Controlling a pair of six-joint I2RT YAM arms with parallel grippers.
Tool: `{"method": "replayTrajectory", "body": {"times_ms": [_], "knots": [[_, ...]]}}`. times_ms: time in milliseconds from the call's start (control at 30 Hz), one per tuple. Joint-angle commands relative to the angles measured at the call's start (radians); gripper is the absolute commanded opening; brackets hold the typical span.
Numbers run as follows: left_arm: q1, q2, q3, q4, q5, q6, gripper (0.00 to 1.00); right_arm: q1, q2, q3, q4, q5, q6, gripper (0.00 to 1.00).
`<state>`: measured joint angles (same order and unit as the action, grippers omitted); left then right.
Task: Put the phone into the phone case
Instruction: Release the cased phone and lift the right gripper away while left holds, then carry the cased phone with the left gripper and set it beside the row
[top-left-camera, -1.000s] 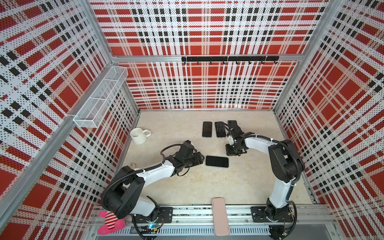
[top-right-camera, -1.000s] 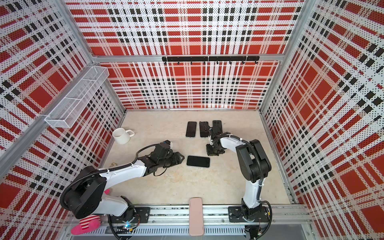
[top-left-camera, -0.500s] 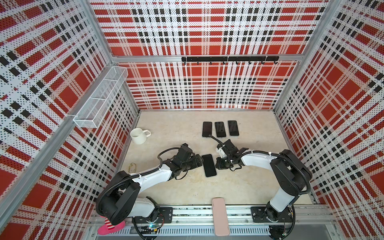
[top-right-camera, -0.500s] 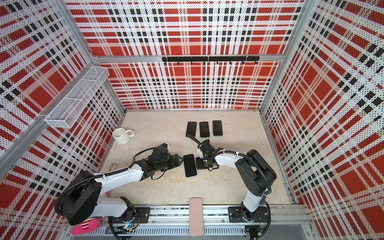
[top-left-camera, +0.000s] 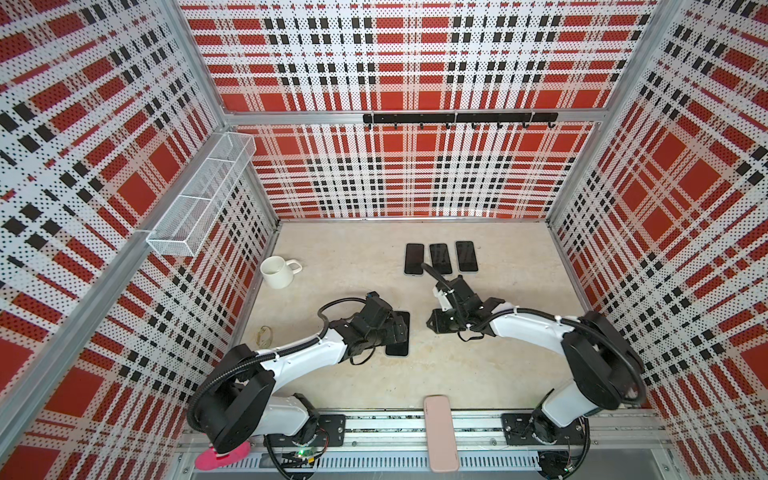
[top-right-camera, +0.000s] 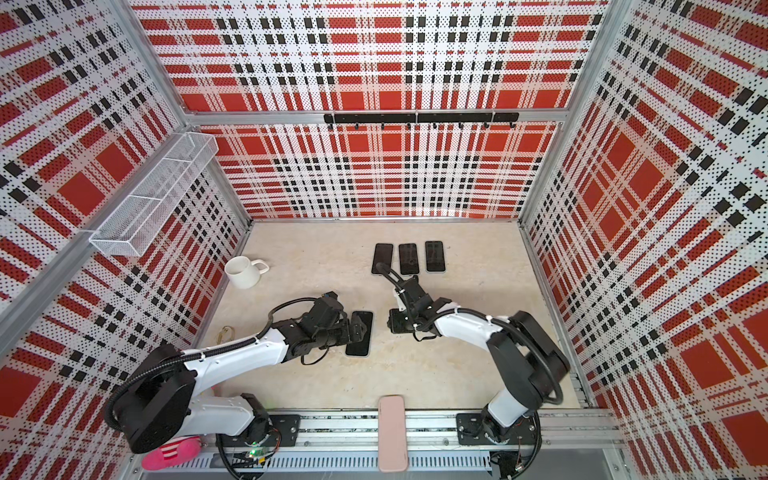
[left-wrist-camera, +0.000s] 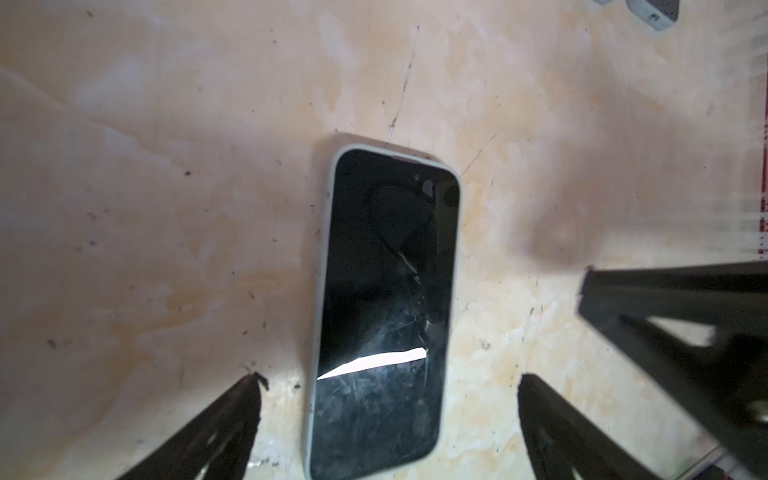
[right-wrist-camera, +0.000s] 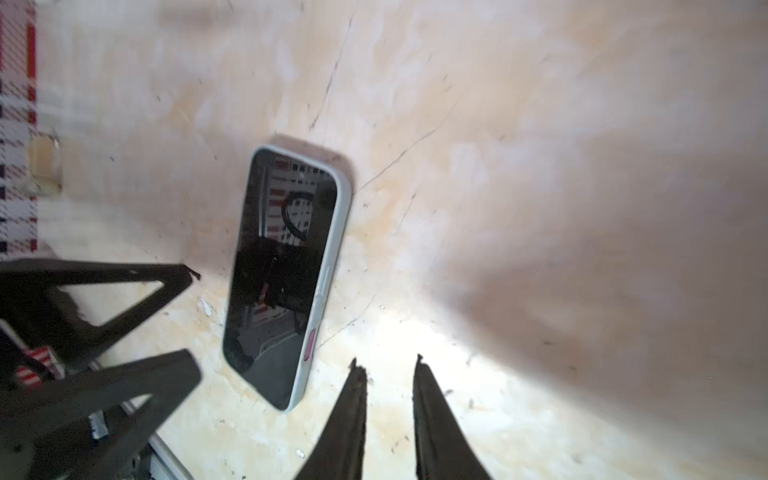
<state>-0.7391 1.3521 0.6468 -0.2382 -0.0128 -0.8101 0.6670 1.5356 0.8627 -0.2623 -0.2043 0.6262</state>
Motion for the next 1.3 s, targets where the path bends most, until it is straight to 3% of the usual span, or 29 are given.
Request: {"method": "replayTrajectory", "body": {"times_ms": [0, 200, 300, 367, 533, 667, 800, 1267], "knots": [[-0.01, 0.006, 0.021, -0.062, -0.032, 0.019, 0.99, 0.0, -0.056, -0.015, -0.064, 0.005, -0.017, 0.23], [0.004, 0.021, -0.002, -0.027, 0.017, 0.014, 0.92, 0.018, -0.061, -0.029, -0.049, -0.033, -0.006, 0.23], [-0.014, 0.061, 0.038, -0.056, 0.0, 0.034, 0.99, 0.017, -0.058, -0.003, -0.087, -0.015, -0.026, 0.24], [-0.031, 0.085, 0.076, -0.101, -0.04, 0.047, 0.98, 0.015, -0.071, 0.004, -0.107, 0.018, -0.035, 0.28], [-0.06, 0.13, 0.133, -0.155, -0.114, 0.048, 0.98, -0.032, -0.131, -0.01, -0.147, 0.058, -0.054, 0.48], [-0.082, 0.178, 0.163, -0.164, -0.132, 0.043, 0.98, -0.059, -0.164, -0.013, -0.193, 0.086, -0.066, 0.77], [-0.11, 0.237, 0.202, -0.193, -0.163, 0.053, 0.98, -0.086, -0.187, -0.026, -0.218, 0.095, -0.103, 0.9], [-0.185, 0.36, 0.31, -0.322, -0.259, 0.053, 1.0, -0.162, -0.243, -0.047, -0.242, 0.101, -0.134, 1.0]]}}
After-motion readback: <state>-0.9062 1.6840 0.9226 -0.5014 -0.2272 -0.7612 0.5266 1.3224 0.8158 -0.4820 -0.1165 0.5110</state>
